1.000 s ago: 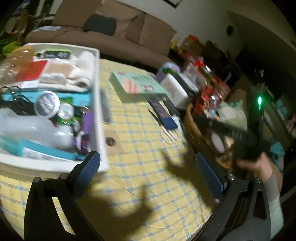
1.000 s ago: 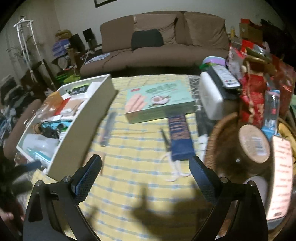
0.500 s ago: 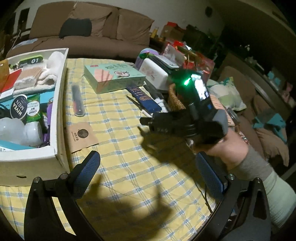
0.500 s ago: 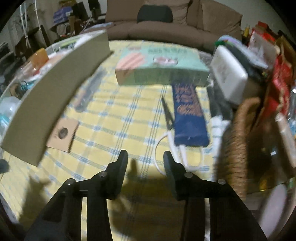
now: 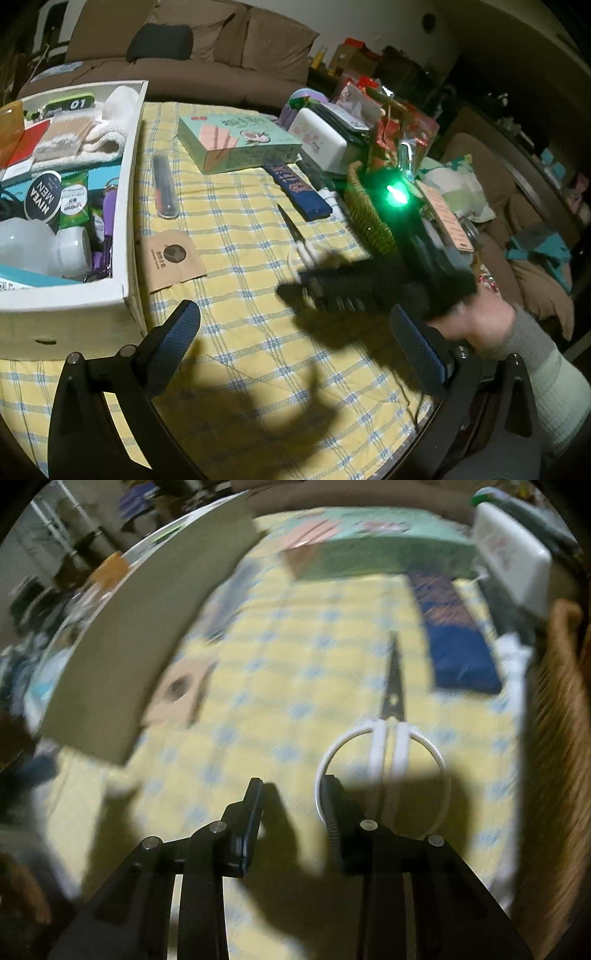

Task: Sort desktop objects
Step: 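Reach the right gripper to the white-handled scissors on the cloth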

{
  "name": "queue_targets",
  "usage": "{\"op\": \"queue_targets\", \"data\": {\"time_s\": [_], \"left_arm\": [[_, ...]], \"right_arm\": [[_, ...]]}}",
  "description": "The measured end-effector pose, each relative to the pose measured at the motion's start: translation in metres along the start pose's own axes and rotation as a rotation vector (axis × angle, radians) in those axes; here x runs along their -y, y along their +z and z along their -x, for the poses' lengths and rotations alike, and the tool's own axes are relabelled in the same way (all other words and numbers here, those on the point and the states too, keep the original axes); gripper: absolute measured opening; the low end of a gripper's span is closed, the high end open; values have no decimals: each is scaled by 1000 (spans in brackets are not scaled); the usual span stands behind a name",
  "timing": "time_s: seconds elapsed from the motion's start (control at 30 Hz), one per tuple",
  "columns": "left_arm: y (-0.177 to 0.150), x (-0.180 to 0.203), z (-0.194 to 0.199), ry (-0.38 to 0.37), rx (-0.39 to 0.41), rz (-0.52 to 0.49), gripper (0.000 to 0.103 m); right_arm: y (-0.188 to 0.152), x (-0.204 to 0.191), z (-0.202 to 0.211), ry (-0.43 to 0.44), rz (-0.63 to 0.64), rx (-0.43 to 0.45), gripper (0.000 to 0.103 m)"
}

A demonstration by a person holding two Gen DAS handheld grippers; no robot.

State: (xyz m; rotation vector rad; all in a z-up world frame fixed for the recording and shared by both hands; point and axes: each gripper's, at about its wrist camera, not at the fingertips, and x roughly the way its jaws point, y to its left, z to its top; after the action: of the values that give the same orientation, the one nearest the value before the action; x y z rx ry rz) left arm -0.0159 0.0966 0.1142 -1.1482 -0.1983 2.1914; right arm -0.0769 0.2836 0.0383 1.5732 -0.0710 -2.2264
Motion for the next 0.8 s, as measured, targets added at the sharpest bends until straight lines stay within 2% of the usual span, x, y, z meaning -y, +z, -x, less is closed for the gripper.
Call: {"op": "queue_targets", "data": {"time_s": [0.1, 0.17, 0.23, 0.33, 0.4, 0.47, 0.53, 0.6, 0.73, 0.8], "left_arm": [[-1, -2, 5, 1, 0, 6, 103], [-2, -5, 9, 3, 3, 14, 103], [-3, -8, 11, 12, -1, 25, 103], [-6, -5, 8, 25, -13, 5, 103], [-10, 4, -1, 74, -35, -49, 103], [-16, 13, -18, 116, -69, -91, 100], [-22, 18, -39, 143, -109, -104, 89], [-25, 19, -58, 168, -144, -121, 72], [-32, 14, -87, 180, -214, -100, 69], [-37, 16, -97, 203, -229, -125, 67]], "right_arm": [[-25, -20, 3, 87, -13, -39, 33], [-41, -33, 11, 110, -32, -47, 32], [-55, -36, 32, 51, -45, 4, 33], [-69, -25, 69, -113, -105, 156, 49], [-75, -14, 80, -199, -156, 220, 49], [-72, -10, 75, -266, -150, 220, 49], [-69, -4, 61, -287, -131, 198, 46], [-66, -4, 49, -277, -120, 173, 40], [-63, -4, 27, -295, -84, 133, 33], [-68, -4, 23, -305, -71, 127, 29]]}}
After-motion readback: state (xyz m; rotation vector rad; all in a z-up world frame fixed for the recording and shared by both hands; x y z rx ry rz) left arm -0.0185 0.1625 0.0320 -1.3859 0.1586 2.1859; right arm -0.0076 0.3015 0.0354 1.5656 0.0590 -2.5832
